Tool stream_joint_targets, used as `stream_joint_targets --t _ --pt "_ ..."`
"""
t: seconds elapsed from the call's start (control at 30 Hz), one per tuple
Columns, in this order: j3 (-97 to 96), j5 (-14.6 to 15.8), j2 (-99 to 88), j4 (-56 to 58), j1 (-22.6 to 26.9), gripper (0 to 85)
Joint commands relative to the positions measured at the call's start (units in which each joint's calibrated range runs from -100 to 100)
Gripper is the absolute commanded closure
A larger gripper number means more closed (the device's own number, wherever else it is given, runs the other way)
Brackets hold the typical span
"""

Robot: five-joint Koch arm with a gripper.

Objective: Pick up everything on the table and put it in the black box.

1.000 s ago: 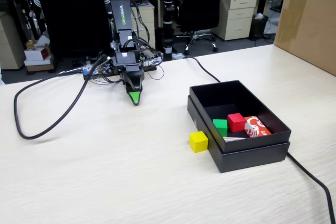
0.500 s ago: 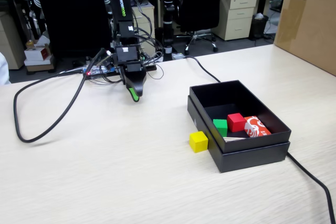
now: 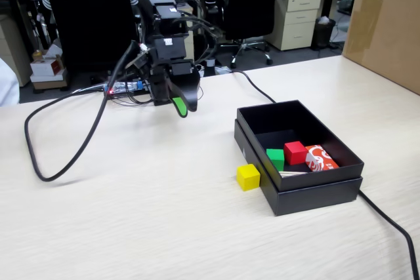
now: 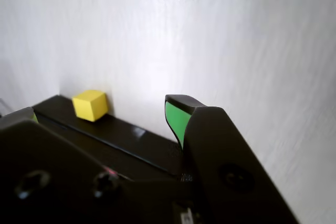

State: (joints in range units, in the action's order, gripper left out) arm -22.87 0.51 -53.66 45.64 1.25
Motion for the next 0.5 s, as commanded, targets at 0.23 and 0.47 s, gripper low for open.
stream_joint_targets --t 0.23,0.47 --pt "26.40 1.71 20.67 2.61 1.95 38.2" --pt "43.54 2.15 44.99 2.61 2.64 38.2"
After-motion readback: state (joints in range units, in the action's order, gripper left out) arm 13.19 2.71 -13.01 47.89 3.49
